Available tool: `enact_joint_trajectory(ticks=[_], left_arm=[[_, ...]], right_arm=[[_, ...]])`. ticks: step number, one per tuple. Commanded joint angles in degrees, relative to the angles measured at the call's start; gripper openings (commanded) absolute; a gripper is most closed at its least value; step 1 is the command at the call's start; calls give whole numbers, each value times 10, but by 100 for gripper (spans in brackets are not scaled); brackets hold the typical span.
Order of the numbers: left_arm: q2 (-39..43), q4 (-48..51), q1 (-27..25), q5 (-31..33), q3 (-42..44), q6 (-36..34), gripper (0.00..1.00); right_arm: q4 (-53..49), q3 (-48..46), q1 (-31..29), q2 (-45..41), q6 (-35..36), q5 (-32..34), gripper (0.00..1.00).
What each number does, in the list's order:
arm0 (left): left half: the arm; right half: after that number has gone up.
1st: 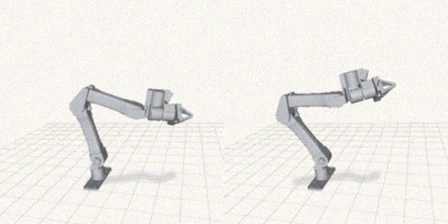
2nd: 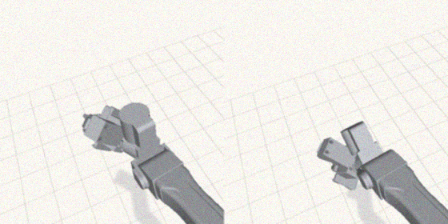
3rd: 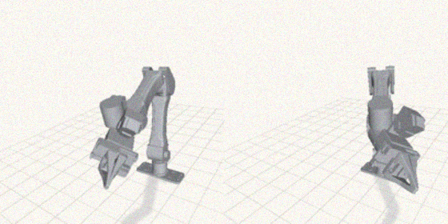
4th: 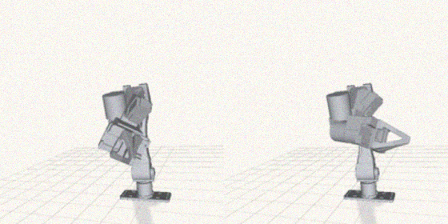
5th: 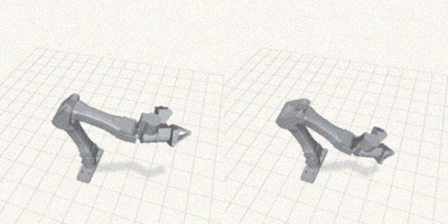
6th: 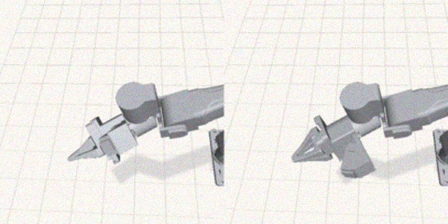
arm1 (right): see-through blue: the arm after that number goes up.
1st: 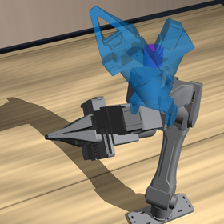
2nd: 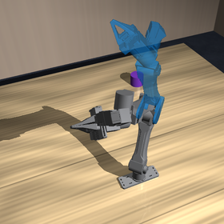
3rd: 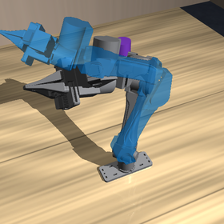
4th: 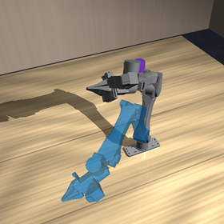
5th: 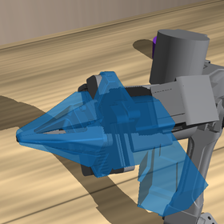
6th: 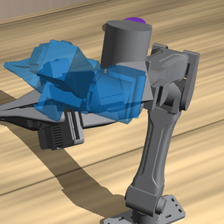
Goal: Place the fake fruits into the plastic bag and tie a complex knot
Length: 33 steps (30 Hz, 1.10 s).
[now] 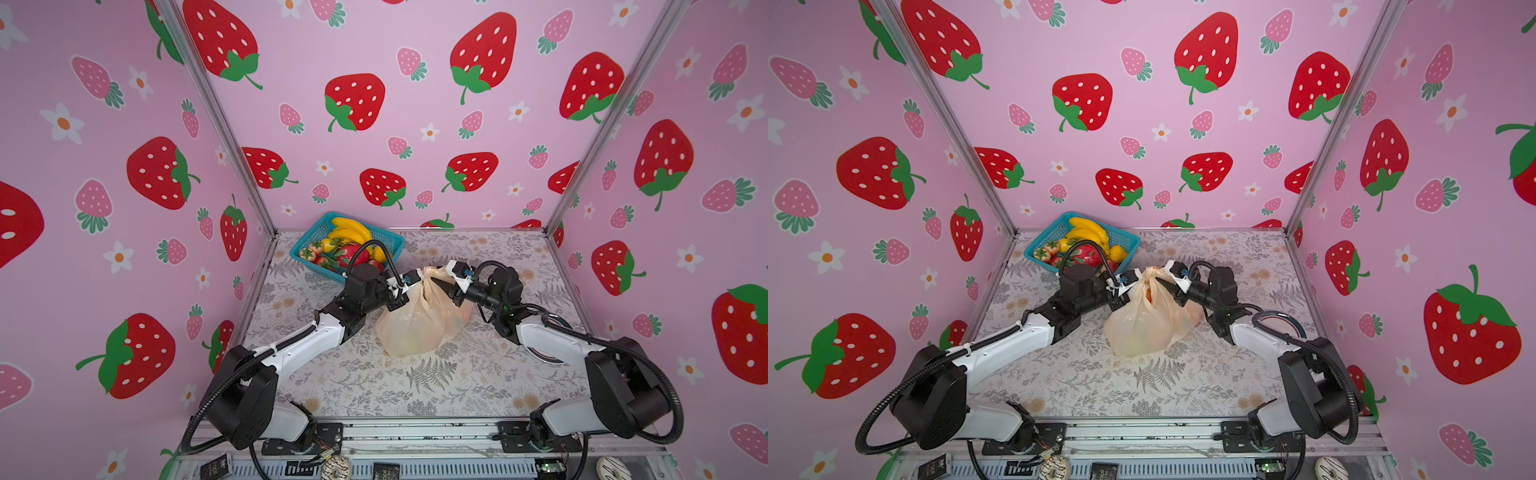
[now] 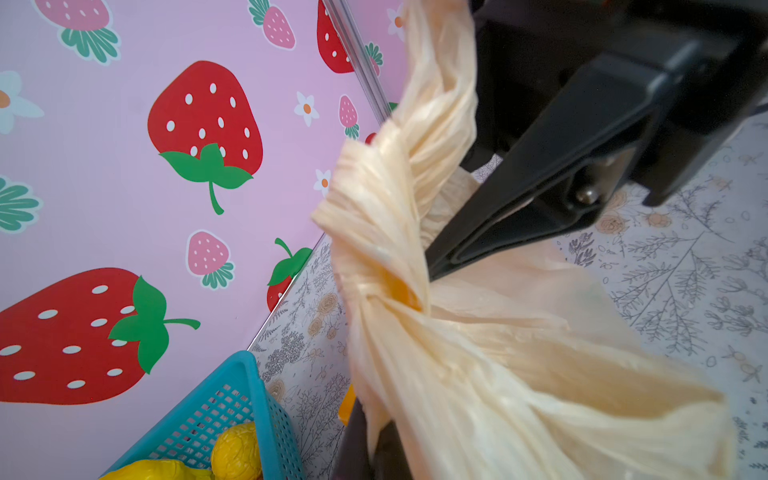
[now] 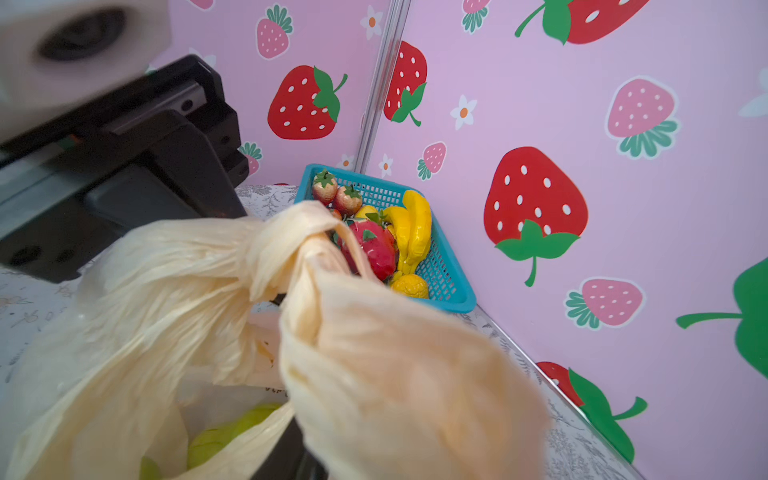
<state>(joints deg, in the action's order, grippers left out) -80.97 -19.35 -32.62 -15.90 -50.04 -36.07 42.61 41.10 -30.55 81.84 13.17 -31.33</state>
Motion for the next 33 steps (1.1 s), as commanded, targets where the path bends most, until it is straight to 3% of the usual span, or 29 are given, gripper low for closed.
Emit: enact_joint_trajectory(ticks=[1,6,11,19,24,31,33], left_arm=[[13,-2,6,-3,5,-11,0],[13,0,6,-14,5,-12,0],[8,7,6,-22,0,-13,0],[9,8,6,-29,-3,-12,0],[12,15,6,-31,-6,-13,0],[17,22,6,-28,-8,-18,0],[20,22,6,-24,-5,-21,0]], right_arm=[[-18,5,4,-22,5,8,46],[-22,-20,6,-58,-13,30,58],[-60,-8,12,-91,-18,0,61],[-142,58,12,-73,10,-51,60],[-145,71,12,-64,4,-71,52],[-136,58,12,-75,-9,-51,17],[-124,49,12,-79,-25,-45,11]])
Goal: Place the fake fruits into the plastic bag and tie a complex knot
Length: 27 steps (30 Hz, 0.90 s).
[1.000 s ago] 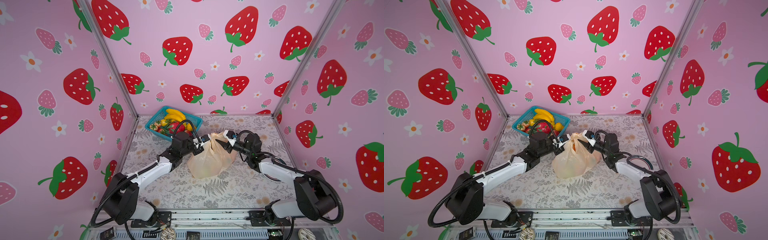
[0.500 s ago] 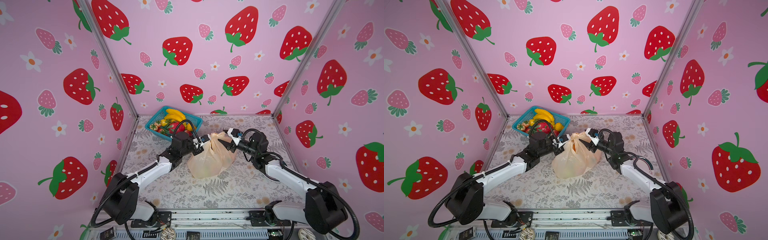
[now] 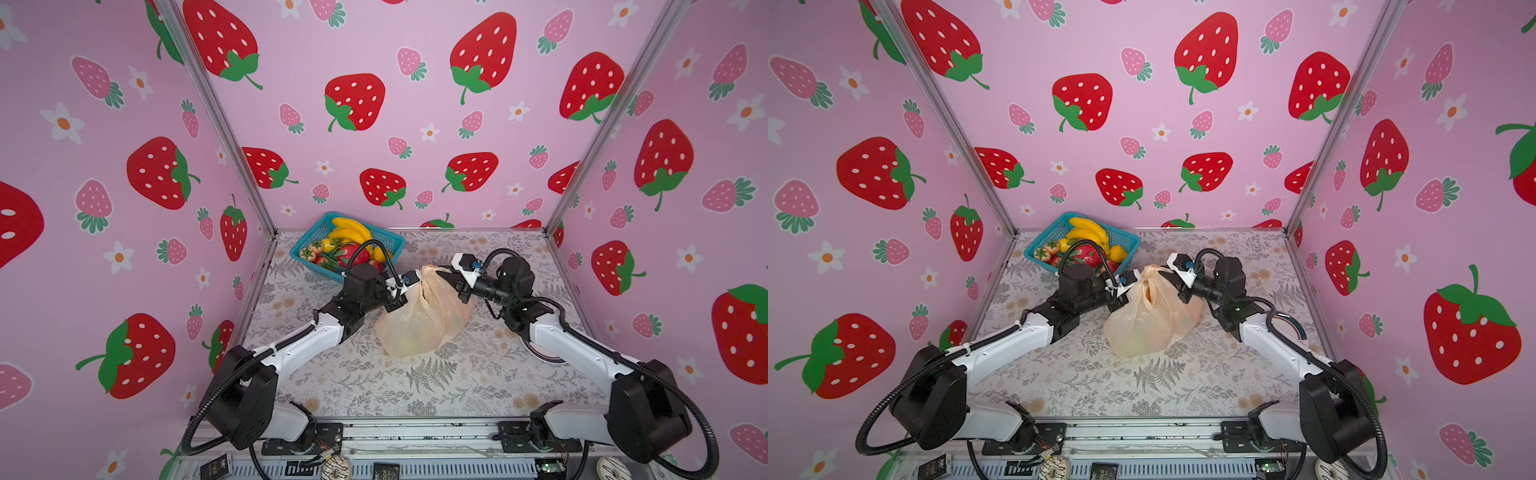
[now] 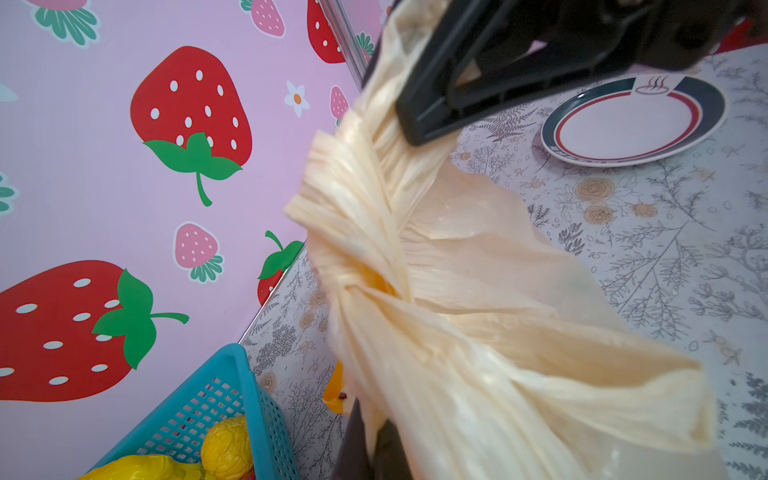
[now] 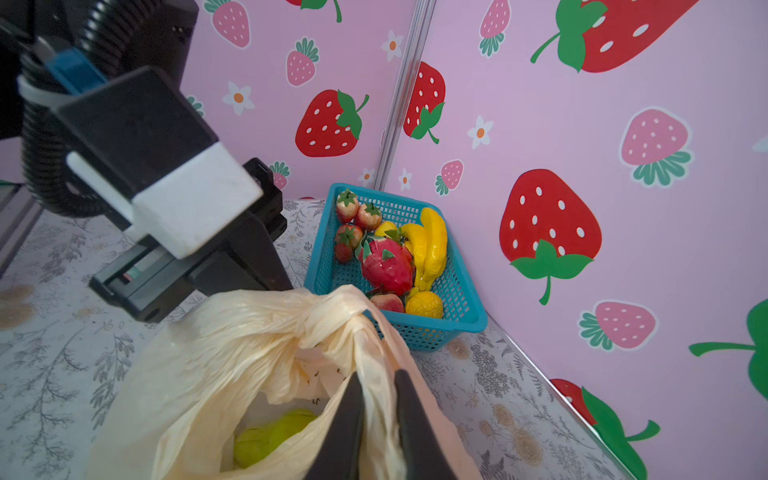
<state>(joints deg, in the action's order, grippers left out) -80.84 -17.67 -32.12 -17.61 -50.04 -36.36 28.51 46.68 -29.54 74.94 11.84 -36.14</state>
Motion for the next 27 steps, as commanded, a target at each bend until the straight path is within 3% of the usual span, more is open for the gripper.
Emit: enact_joint_trajectory(ticks=[1,9,18,27], left_arm=[[21,5,1,-4,-3,-21,0],[50,19,12,17,11,-29,0],[54,26,19,46,12,-19,0],[56,21,21,142,19,31,0]], right_arm=[[18,-9,2,-12,-20,9,10],[4,-25,2,-35,-75,71,0],[-35,-25,2,-48,-112,107,0],[-123,-37,2,-72,-127,195,0]])
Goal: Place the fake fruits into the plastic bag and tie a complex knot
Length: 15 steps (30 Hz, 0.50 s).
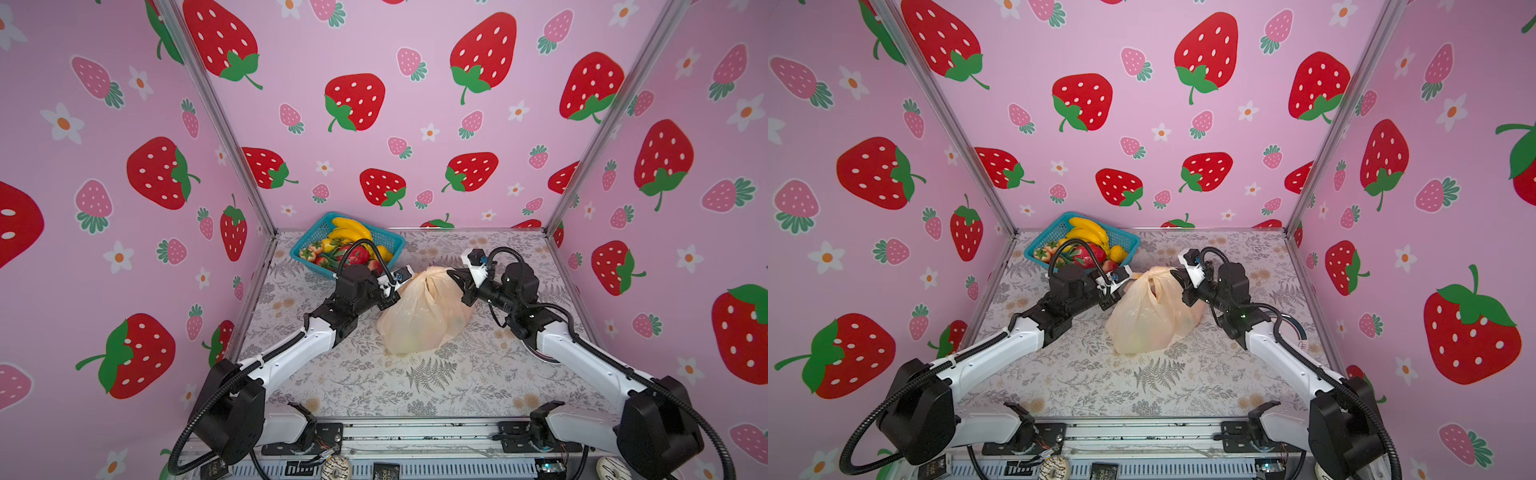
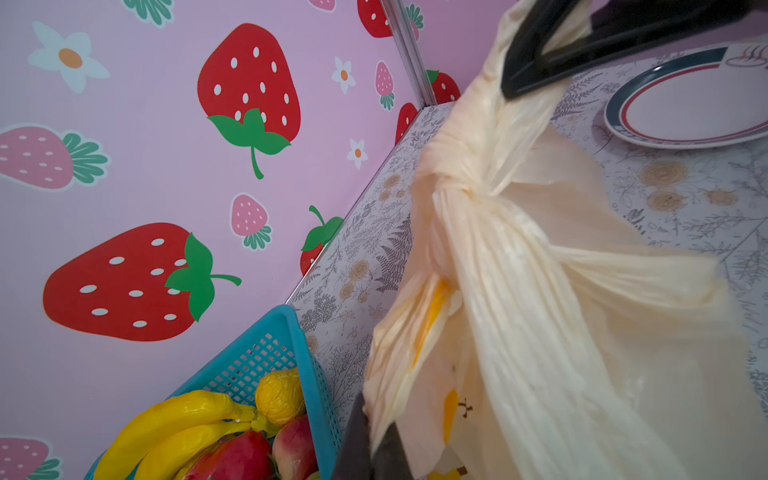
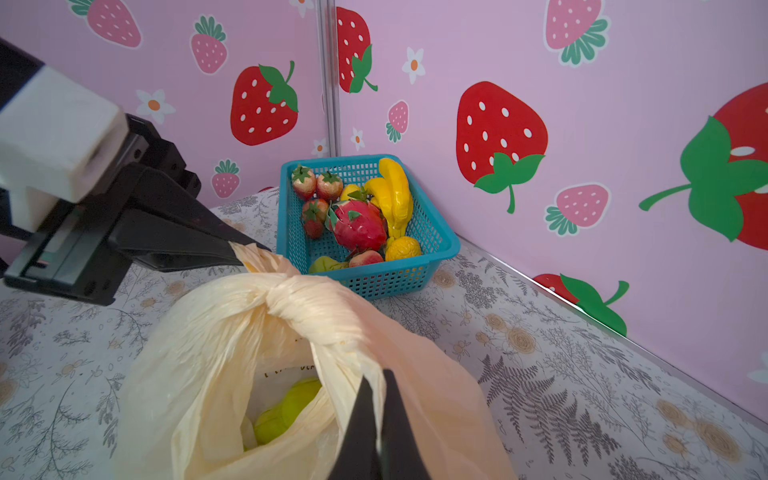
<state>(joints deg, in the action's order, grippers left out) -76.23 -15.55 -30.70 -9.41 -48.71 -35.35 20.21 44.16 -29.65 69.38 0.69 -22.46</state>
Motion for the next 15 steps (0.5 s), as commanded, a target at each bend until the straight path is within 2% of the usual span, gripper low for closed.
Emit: enact_joint_trajectory(ticks=[1,5,10,15], left_arm=[[15,-6,7,76,13,32,0],[22,-31,7,114,39,75,0],[22,-43,7,167,49,153,0],[35,-53,7,165,64,243,0]], right_arm=[[-46,-17,4,-19,-17,75,0],[-54,-23,4,-13,-30,116,0],[-29,-26,3,14,-52,53,0],[-20,-41,3,16,-59,55,0]])
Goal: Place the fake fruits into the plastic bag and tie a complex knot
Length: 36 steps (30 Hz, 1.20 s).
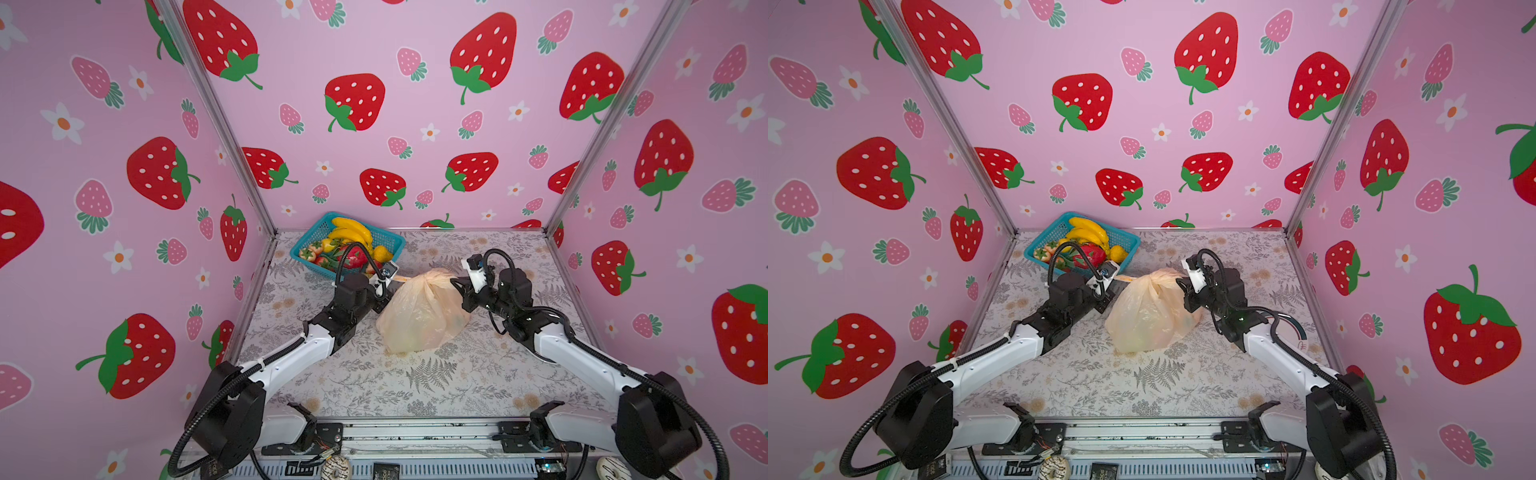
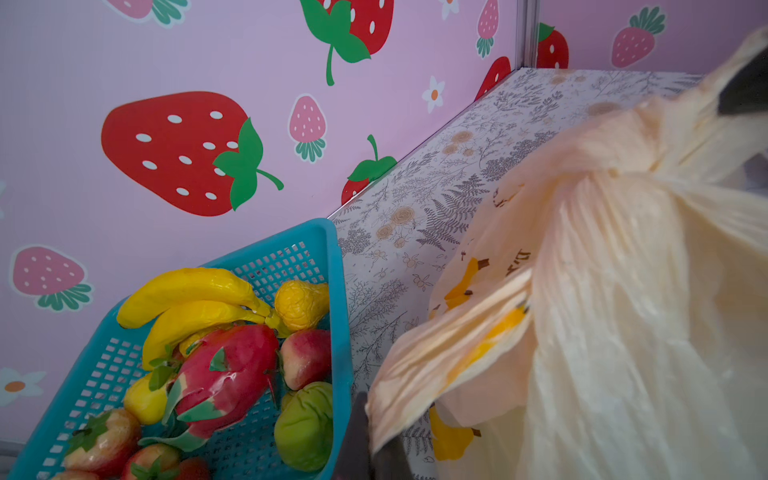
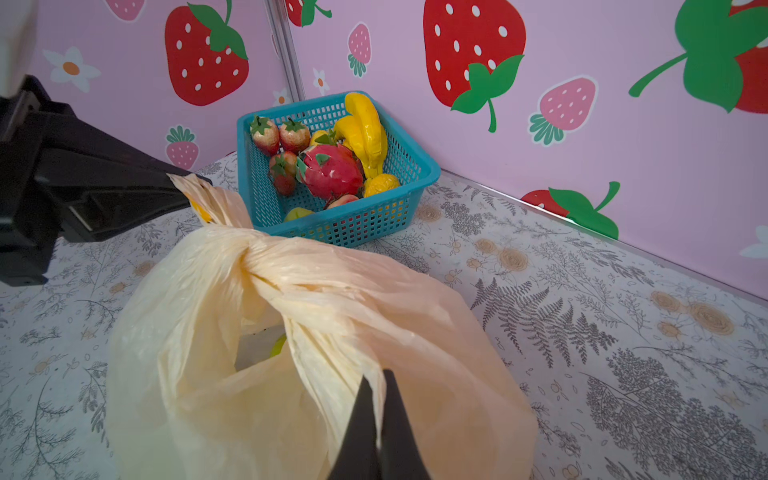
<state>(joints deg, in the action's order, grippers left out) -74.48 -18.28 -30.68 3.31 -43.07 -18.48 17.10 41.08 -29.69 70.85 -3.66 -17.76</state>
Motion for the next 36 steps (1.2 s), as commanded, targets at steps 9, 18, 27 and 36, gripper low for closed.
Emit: enact_joint_trajectory(ticks=[9,18,27,36], left_arm=[[28,-46,7,-5,36,279,0],[44,-50,7,41,74,311,0],[39,-44,14,66,78,310,0],[35,-44,24,68,89,315,0]], right_arm=[[3,-47,4,-41,-18,86,0],[24,-77,3,-60,-21,115,0],[15,-85,4,-73,-19,165,0],[13,-91,4,-80,-23,175,0]])
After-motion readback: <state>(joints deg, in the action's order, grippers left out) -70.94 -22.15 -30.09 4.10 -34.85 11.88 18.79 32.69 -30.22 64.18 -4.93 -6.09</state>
